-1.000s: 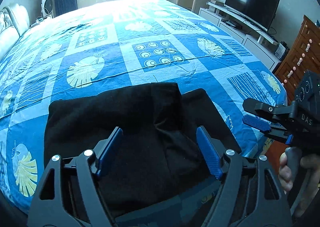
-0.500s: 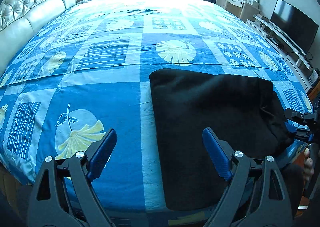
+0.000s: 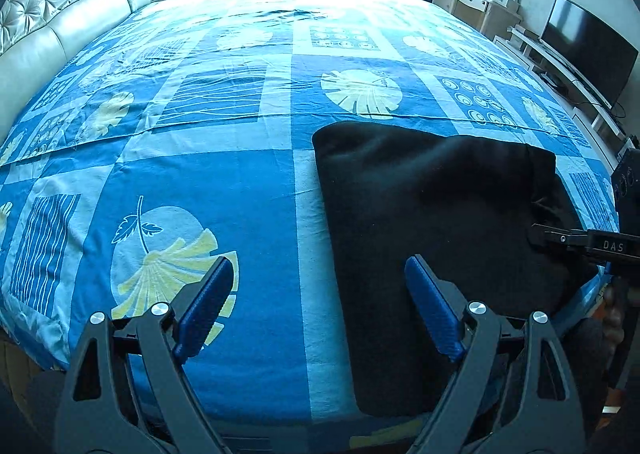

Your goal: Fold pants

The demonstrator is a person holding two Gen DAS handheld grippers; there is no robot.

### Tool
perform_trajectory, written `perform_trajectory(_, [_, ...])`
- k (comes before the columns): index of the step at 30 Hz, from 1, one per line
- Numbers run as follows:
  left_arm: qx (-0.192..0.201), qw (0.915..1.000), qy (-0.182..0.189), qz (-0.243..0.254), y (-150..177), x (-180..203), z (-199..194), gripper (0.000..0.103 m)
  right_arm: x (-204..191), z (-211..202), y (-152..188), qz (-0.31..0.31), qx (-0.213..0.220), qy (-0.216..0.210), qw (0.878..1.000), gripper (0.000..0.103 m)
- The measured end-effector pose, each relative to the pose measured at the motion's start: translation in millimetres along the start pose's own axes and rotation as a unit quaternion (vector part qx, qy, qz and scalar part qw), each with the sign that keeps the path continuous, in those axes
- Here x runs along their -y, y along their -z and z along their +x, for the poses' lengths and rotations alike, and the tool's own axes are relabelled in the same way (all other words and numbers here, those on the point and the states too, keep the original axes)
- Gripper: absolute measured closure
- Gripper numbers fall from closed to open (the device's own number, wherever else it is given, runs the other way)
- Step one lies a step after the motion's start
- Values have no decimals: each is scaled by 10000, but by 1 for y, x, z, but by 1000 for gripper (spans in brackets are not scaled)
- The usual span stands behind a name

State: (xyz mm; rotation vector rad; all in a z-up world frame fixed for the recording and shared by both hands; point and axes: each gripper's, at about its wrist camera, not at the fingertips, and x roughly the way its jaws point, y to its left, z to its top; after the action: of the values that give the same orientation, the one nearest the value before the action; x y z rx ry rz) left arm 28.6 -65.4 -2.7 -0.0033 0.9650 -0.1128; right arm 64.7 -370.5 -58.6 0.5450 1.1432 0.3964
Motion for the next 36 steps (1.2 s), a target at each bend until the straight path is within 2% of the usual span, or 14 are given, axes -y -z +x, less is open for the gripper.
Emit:
perform_trajectory(2, [-6, 10000, -4, 1, 0, -1, 1, 15, 1, -7, -1, 89, 120, -209, 9997, 87])
perform_trajectory(5, [-14, 10000, -22, -13, 0, -3, 1, 15, -1, -21, -4, 59, 305, -318, 9990, 88])
perform_trajectory(12, [-32, 10000, -22, -39, -1, -4, 1, 15, -7, -60, -12, -98, 714, -290, 9970, 89])
perform_trajectory(18, [-84, 10000, -2, -35, 1, -3, 3, 15, 13, -84, -11, 65, 950, -191, 9953, 89])
perform_trajectory(24, [-83, 10000, 6, -42, 0, -2, 3, 15, 38, -90, -2, 305, 944, -66, 9950, 90])
perform_trajectory(31, [-90, 10000, 10, -35, 1, -2, 3, 15, 70, -77, 6, 584, 766, 87, 9953, 90])
perform_trajectory(36, [-131, 9999, 24, -55, 2, -1, 5, 15, 86, -68, 11, 794, 701, -29, 9944, 90])
